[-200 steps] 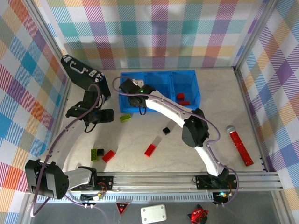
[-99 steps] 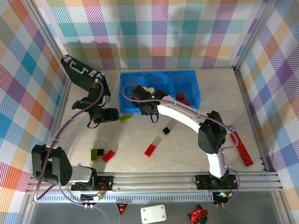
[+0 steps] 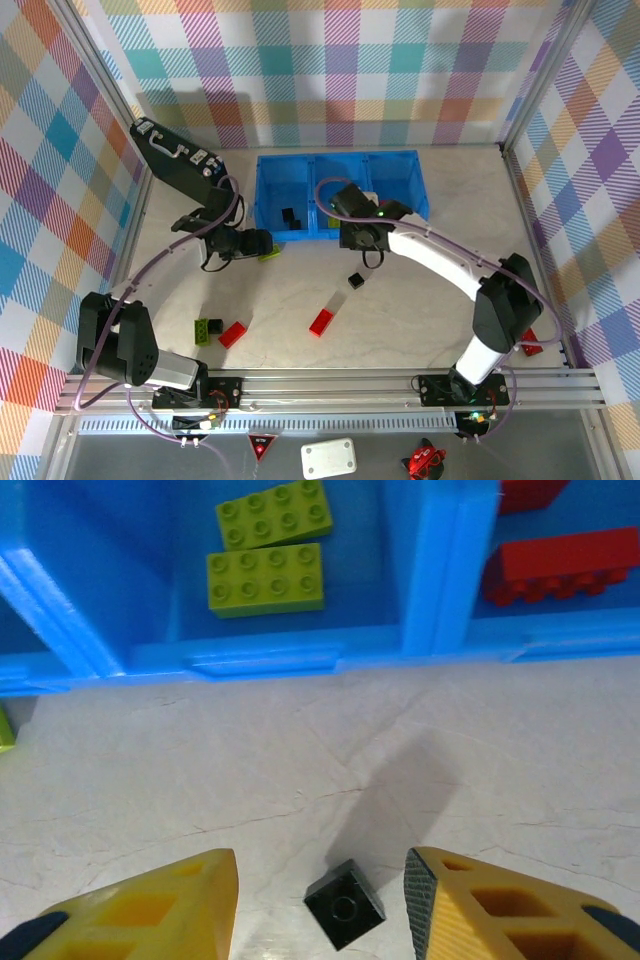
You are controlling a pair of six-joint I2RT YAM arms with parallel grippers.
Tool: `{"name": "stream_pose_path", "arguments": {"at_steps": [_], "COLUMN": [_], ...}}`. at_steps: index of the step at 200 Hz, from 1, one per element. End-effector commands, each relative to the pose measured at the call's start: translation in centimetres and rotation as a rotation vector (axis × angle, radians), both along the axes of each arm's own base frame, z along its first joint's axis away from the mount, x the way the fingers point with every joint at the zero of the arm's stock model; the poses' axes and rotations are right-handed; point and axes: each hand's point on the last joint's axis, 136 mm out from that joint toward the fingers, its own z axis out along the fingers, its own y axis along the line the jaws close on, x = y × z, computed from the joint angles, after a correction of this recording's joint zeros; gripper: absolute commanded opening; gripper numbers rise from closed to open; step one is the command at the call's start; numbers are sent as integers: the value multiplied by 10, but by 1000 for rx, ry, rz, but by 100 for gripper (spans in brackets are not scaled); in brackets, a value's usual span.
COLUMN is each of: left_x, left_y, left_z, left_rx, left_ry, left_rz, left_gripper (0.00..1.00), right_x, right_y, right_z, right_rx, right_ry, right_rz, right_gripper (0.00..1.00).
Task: Sort the legos into containers by color
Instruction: Pick up the lego from the center of the table.
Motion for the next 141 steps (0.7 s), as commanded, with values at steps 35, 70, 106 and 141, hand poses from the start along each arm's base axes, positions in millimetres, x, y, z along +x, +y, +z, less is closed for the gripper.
{"name": "stream_pose_path", "arguments": {"at_steps": [35,70,106,141], "left_x": [35,47,51,58], "left_y": [-10,-8,-6,-3], "left_z": [-19,-42,-59,-63], "left_rx": [-31,-104,-135,-166], "left_ry": [-162,-129,-118,-106], "left_rz": [-66,-30,-14,8], "left_gripper": [73,71,71,71], "right_x": [-5,-13,-18,-18], "right_y": [-28,-41,-43,-46], "right_z": [7,5,0,2], "right_rx": [46,50,50,46], "right_ry": [-15,-14,6,2], "right_rz": [-6,-29,-36,-42], "right_gripper": [49,49,49,49]}}
